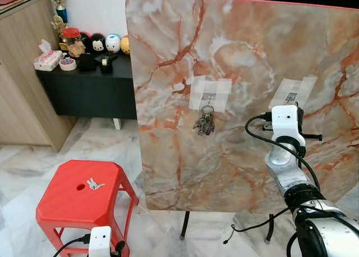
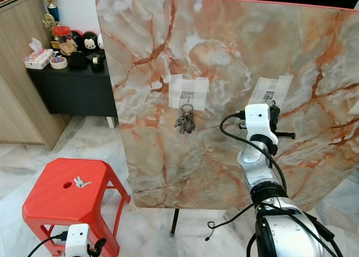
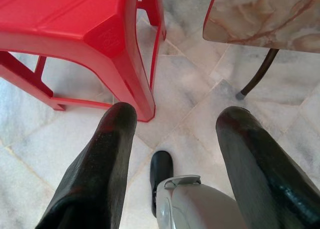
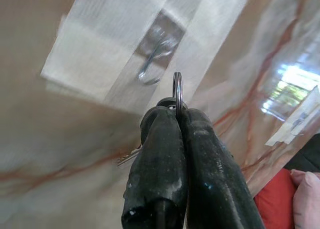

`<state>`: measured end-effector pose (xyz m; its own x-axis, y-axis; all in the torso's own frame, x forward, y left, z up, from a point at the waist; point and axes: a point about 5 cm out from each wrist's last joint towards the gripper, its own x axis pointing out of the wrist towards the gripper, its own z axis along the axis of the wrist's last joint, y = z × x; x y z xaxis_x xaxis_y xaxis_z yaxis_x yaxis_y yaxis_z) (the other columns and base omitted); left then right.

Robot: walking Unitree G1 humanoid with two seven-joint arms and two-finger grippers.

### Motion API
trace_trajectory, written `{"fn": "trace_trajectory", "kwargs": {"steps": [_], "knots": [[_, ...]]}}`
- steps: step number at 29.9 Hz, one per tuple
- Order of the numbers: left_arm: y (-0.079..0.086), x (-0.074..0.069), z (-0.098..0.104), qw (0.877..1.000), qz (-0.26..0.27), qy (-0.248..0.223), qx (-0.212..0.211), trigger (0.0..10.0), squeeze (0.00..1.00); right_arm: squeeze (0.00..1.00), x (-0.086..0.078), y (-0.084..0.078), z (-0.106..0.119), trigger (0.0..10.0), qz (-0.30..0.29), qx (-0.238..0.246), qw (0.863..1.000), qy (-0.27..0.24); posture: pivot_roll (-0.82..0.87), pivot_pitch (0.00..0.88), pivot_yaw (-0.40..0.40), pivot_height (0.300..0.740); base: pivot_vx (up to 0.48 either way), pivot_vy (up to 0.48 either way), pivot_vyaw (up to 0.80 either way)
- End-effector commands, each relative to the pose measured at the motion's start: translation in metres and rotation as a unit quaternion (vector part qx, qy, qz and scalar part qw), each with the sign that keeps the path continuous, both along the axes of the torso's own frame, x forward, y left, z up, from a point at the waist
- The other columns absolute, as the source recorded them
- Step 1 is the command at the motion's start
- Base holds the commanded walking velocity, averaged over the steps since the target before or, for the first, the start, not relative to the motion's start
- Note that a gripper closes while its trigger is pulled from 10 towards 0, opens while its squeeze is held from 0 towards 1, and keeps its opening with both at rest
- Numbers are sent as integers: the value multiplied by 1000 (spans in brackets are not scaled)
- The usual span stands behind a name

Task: Hang keys on a hook

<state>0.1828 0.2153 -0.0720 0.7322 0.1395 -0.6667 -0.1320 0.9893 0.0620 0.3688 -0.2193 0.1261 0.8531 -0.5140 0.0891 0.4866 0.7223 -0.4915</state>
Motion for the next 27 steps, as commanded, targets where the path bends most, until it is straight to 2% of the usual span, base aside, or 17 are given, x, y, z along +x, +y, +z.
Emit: {"fn": "trace_trajectory", "kwargs": {"steps": [1,17,27], "knots": [[-2,-3,-3,1000,7,12,-5,10000,0,0,4,1,7,10000,6,-6,1000,3,83,0,-98,740,0,0,0],[-2,-3,-3,1000,6,10,-6,10000,0,0,6,-1,9,10000,6,-6,1000,2,84,0,-97,740,0,0,0],[-2,-4,-3,1000,7,11,-7,10000,0,0,7,0,14,10000,4,1,1000,-22,84,0,-100,740,0,0,0]]}}
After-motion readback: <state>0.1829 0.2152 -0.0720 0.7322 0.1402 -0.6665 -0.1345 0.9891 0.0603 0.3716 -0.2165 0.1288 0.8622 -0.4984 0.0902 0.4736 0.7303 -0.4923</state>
